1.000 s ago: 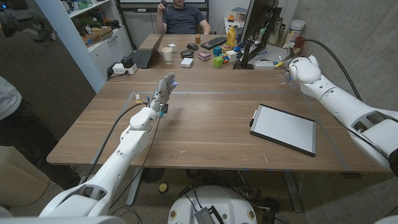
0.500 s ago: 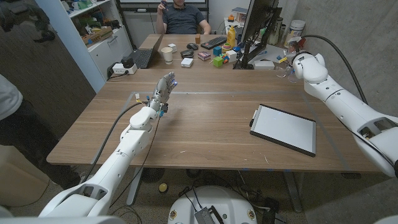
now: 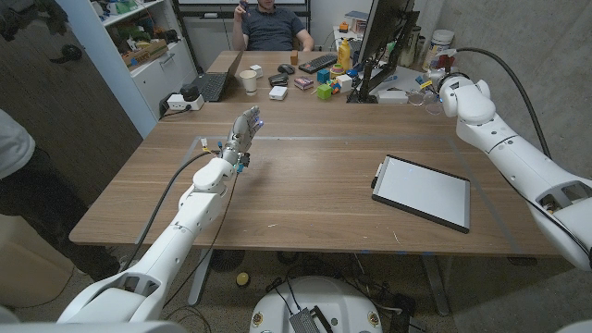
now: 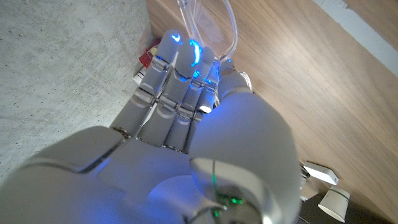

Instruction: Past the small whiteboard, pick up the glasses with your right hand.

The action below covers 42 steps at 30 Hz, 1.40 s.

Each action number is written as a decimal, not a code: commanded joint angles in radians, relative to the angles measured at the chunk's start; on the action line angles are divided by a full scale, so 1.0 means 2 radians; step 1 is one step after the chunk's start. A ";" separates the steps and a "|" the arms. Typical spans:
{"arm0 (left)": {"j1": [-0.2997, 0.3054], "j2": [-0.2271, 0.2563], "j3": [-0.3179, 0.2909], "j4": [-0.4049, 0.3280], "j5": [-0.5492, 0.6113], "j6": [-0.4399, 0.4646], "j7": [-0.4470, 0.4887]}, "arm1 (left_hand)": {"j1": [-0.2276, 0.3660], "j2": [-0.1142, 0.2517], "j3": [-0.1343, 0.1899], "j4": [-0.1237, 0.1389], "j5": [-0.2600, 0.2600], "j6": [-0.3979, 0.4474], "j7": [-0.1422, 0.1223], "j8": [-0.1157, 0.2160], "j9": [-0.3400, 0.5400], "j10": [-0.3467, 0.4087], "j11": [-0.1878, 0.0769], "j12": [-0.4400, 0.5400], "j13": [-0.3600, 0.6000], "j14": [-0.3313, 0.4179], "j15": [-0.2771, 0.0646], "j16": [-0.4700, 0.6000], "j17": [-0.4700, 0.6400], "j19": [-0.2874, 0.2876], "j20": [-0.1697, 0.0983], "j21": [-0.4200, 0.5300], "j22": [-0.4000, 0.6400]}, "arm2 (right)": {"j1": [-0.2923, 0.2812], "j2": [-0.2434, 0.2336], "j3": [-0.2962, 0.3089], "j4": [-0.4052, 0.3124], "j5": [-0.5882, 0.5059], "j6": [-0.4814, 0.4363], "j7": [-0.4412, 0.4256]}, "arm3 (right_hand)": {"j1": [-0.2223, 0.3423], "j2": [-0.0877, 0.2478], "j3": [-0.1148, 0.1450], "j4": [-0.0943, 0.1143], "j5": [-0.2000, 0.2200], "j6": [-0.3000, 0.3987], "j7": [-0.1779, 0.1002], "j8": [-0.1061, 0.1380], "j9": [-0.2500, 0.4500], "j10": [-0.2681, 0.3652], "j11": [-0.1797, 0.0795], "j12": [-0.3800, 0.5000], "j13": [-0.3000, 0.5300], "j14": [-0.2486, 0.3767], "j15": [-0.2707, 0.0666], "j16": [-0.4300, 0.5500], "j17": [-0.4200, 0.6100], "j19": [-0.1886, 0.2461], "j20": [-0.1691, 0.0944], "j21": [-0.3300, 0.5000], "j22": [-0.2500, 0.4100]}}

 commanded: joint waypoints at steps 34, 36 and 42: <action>0.027 0.013 0.000 -0.043 -0.002 -0.013 0.019 | -0.004 0.051 0.005 0.000 0.000 0.000 0.002 0.003 0.002 -0.004 -0.001 0.002 0.002 -0.004 0.002 0.000 0.002 0.002 0.001 -0.002 0.001 | -0.112 0.001 0.123 -0.082 0.101 0.026 -0.200 | 0.030 0.023 0.005 0.000 -0.007 0.026 0.028 0.006 0.023 0.020 0.013 0.009 0.012 -0.002 -0.003 0.007 0.040 -0.012 0.002 0.025 -0.001; 0.028 0.014 0.000 -0.045 -0.002 -0.013 0.019 | -0.004 0.051 0.005 0.000 0.000 0.000 0.002 0.003 0.002 -0.004 -0.001 0.001 0.002 -0.004 0.002 0.000 0.002 0.002 0.001 -0.003 0.001 | -0.115 0.002 0.125 -0.085 0.102 0.025 -0.203 | 0.030 0.023 0.005 0.000 -0.007 0.025 0.027 0.006 0.024 0.020 0.012 0.009 0.012 -0.002 -0.003 0.007 0.041 -0.013 0.002 0.026 -0.001; 0.032 0.016 0.001 -0.051 -0.005 -0.014 0.019 | -0.004 0.051 0.005 0.000 0.000 0.000 0.002 0.003 0.002 -0.004 -0.001 0.002 0.002 -0.004 0.002 0.000 0.002 0.003 0.001 -0.003 0.001 | -0.128 0.004 0.133 -0.098 0.102 0.020 -0.210 | 0.031 0.023 0.006 -0.001 -0.008 0.025 0.028 0.005 0.024 0.020 0.011 0.010 0.014 -0.001 -0.004 0.008 0.047 -0.013 0.002 0.030 -0.001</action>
